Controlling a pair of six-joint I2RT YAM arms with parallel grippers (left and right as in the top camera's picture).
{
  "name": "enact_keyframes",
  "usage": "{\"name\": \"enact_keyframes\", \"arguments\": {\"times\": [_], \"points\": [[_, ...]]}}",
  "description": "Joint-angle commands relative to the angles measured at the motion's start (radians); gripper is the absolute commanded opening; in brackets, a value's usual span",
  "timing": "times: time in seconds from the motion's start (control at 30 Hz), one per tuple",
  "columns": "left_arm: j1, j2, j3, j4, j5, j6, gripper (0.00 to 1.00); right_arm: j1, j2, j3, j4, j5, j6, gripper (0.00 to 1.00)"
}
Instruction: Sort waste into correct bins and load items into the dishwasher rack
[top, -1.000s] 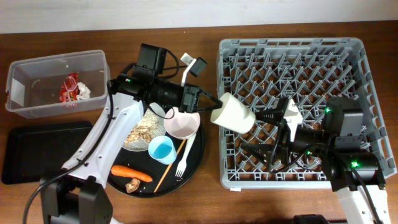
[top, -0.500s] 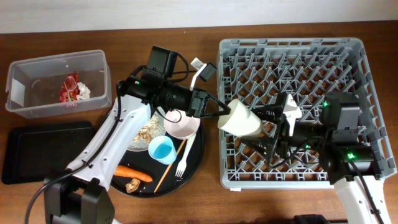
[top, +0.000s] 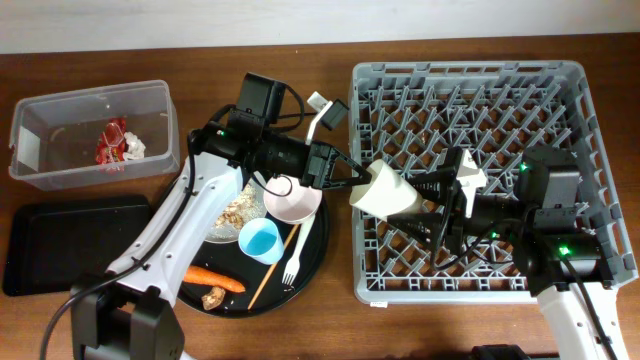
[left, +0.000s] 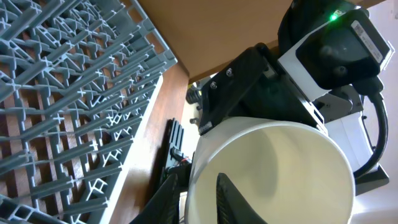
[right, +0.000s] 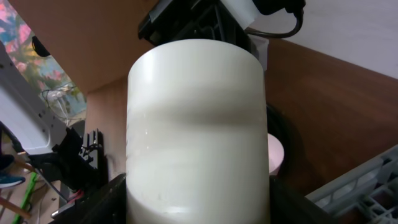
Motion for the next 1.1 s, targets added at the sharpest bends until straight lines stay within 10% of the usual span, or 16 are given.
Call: {"name": "enact_keyframes", "arguments": {"times": [0.0,0.4,1.07], "points": [[-0.001,-0.001,0.009,0.000,-0.117,0.003,0.24,0.005,0.000,0.014,-0.022,0.018,0.007,0.63],[0.146,-0.050,0.009,-0.270,-0.900,0.003,0.31,0.003,0.025,0.245,-0.446,0.875,0.351,0.61],[0.193,-0.065,0.009,-0.320,-0.966,0.004,0.31,-0.674,0.524,0.478,-0.775,1.036,0.419,0.62]]}}
